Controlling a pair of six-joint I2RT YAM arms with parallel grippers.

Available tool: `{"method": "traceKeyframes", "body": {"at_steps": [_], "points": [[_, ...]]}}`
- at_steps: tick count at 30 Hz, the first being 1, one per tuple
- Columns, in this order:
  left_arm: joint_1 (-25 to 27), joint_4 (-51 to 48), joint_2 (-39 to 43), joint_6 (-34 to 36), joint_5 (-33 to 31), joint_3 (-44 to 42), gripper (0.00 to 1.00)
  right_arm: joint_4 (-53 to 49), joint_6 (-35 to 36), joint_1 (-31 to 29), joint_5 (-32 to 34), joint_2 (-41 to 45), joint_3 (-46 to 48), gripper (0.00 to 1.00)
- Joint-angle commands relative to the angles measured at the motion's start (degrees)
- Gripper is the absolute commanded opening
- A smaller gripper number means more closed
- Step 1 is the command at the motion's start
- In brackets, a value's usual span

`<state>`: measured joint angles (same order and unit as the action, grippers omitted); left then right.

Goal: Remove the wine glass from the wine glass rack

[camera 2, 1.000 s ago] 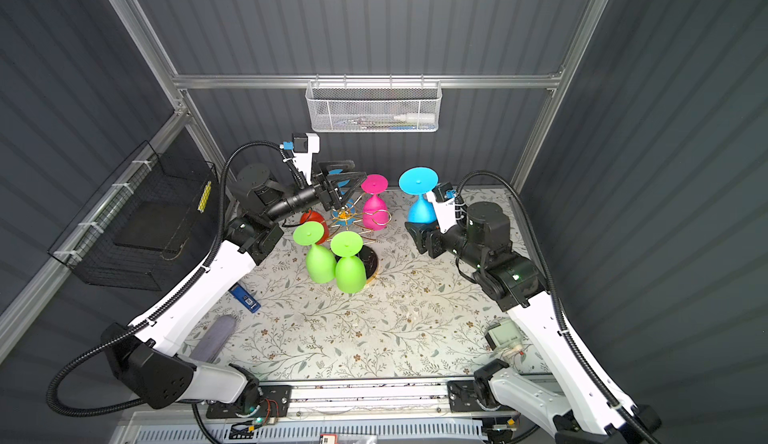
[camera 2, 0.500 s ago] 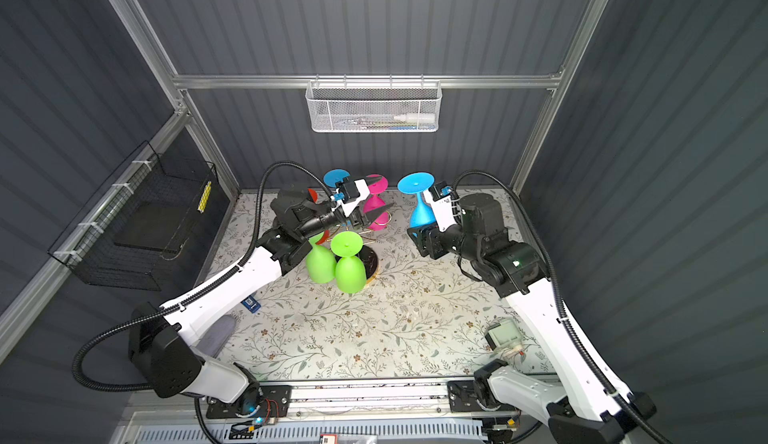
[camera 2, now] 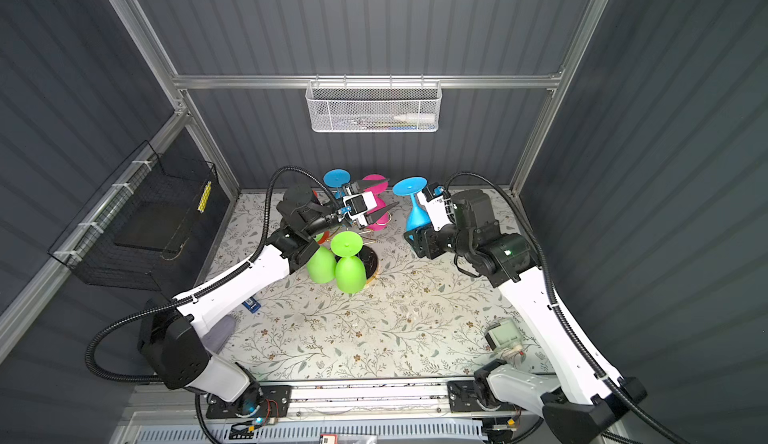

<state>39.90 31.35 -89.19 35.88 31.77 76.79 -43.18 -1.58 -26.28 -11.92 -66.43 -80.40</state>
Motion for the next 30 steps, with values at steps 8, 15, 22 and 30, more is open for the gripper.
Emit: {"method": "traceKeyframes", "body": {"at_steps": [8, 15, 22, 30], "points": [[0.7, 3.4, -0.6, 1.8, 2.1, 2.3, 0.48, -1.8, -1.2, -0.9, -3.0, -0.7, -0.8, 0.58], [1.1, 1.6, -1.6, 2.8, 3.8, 3.4, 0.41, -2.3, -1.2, -1.6, -3.1, -1.1, -0.7, 0.57], [1.3, 0.8, -1.7, 3.4, 3.6, 3.7, 0.24, -2.6, -1.0, -2.0, -3.1, -1.6, -0.9, 0.57], [1.3, -0.1, -0.7, 4.1, 1.5, 3.0, 0.0, -1.3, -1.6, -2.0, -4.7, -1.6, -0.9, 0.65]]}}
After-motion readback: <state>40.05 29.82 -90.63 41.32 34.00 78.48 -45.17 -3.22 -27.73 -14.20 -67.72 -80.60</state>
